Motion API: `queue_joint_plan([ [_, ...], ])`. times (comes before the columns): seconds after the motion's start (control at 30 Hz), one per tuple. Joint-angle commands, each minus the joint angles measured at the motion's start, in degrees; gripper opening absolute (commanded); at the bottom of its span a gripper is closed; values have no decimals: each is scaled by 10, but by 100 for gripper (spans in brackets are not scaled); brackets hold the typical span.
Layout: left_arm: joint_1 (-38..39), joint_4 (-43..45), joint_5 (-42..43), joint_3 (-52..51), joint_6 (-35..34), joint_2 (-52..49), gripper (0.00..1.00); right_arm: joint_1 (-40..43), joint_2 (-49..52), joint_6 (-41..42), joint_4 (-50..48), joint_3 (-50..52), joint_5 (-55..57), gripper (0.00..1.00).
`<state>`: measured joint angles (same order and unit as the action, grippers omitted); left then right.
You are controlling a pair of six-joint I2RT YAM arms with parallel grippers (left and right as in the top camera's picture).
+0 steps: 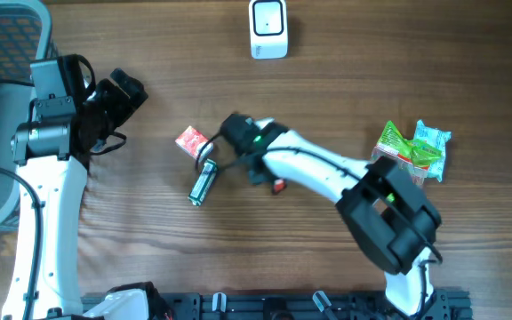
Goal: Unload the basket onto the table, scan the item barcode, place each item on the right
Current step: 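Carry the Nescafe stick rightward with the right gripper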
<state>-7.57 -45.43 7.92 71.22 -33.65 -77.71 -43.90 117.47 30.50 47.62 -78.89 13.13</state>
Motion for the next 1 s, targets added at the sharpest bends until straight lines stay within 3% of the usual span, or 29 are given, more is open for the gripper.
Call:
queue_joint_plan([
  [0.0,-1,1,-5,0,4,6,100,61,8,-45,21,3,19,58],
  [0.1,-1,1,-5,0,4,6,100,90,6,-101,9,2,-21,51],
  [0.2,-1,1,-5,0,4,6,100,121,-24,-171,6,0,-117,51],
  [0.33,-1,1,-5,0,4,6,100,171,-89,-203,16,0,-172,52],
  [0.4,-1,1,-5,0,4,6,100,185,-110,-203,22,0,-209,100],
  [0.43,-1,1,-5,0,4,6,100,189,-112,-217,25,0,-211,100],
  [0.47,-1,1,-5,0,4,6,100,190,-112,-232,32,0,-209,99],
  [0.5,-1,1,-5,0,4,6,100,190,-112,-237,40,1,-209,84],
  [0.6,-1,1,-5,0,4,6,100,190,-112,-236,57,10,-212,60],
  [0.8,-1,1,-5,0,4,6,100,190,-111,-228,51,55,-211,59],
  [0.87,-1,1,-5,0,4,6,100,189,-111,-228,39,67,-212,50],
  [0.97,-1,1,-5,0,4,6,100,180,-111,-228,26,76,-212,46],
])
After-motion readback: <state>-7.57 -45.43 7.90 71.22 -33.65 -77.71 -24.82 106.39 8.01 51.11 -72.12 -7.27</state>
